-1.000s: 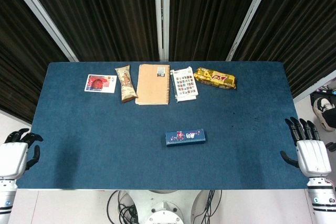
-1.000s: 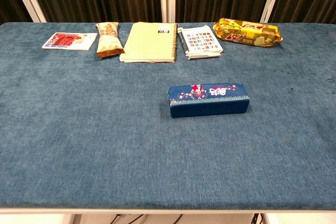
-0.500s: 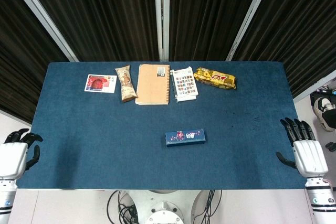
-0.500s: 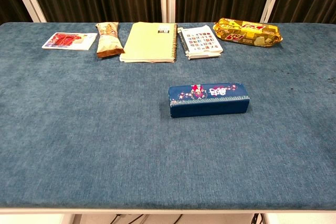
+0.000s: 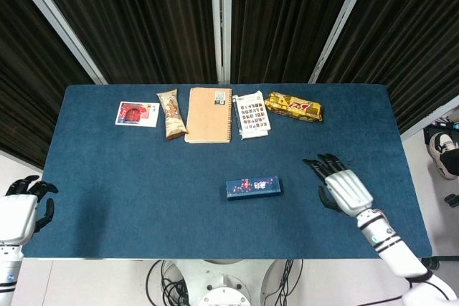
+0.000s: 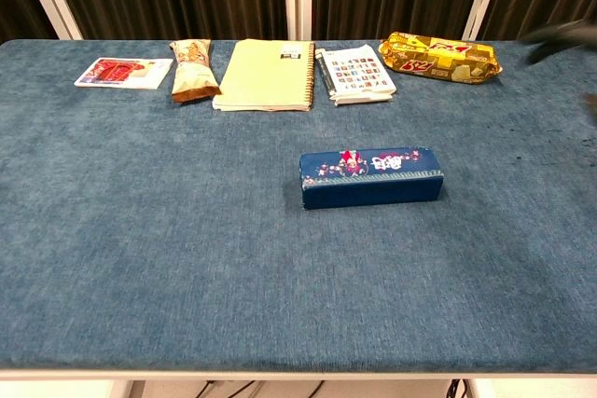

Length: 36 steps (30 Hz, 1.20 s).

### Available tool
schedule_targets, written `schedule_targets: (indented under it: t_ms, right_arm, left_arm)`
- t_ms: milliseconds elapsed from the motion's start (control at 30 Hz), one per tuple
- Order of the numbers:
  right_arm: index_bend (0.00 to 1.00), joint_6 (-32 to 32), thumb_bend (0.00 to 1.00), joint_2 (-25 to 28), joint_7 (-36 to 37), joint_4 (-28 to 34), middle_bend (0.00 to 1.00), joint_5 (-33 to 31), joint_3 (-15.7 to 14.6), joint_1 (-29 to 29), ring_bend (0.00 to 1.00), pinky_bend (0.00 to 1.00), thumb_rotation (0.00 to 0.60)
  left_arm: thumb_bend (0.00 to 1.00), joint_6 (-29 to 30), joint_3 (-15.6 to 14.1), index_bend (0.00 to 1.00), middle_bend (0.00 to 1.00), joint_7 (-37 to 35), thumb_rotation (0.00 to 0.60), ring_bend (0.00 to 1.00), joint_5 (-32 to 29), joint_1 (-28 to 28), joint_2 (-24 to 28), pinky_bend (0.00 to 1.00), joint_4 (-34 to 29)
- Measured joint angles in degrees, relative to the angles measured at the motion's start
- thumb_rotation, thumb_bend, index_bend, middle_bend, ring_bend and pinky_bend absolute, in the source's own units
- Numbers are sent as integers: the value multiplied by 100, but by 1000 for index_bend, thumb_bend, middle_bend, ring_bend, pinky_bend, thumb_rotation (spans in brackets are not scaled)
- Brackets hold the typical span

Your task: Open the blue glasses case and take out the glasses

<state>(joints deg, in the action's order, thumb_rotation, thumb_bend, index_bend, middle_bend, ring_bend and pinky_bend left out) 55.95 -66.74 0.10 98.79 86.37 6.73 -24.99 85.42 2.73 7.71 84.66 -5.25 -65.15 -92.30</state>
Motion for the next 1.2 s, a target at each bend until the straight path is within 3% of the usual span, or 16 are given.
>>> schedule_targets:
  t_ms: [100, 233, 400, 633, 967, 1200]
  right_arm:
    - [0, -806, 922, -328, -7, -69, 208, -373, 159, -584, 8, 9, 600]
    - [0, -1556, 954, -963, -46, -349, 220, -907, 351, -1330, 8, 9, 600]
    - [0, -1900, 955, -1684, -208, -911, 217, -1390, 554, -1935, 8, 9, 600]
    - [0, -2271, 952, -2105, -566, -1393, 216, -1984, 627, -2489, 5, 0, 600]
    - [0, -2572, 911, -1948, -756, -896, 271, -2198, 310, -2745, 5, 0, 600]
    - [0, -2080, 853, -1229, -1032, -96, 307, -1515, -317, -2384, 7, 0, 600]
  left_arm:
    - [566, -2, 2, 438, 404, -14, 600, 198, -6, 1, -2, 254, 7]
    - [566, -3, 4, 438, 404, -31, 600, 198, -13, 3, 3, 254, 12]
    - [566, -11, 6, 438, 405, -47, 600, 198, -18, 1, 4, 254, 20]
    - [566, -18, 10, 439, 405, -31, 600, 198, -26, -3, 7, 254, 7]
    - [566, -32, 14, 439, 406, -29, 600, 199, -41, -9, 11, 254, 3]
    - [566, -22, 11, 439, 406, -27, 600, 199, -31, -5, 10, 254, -1]
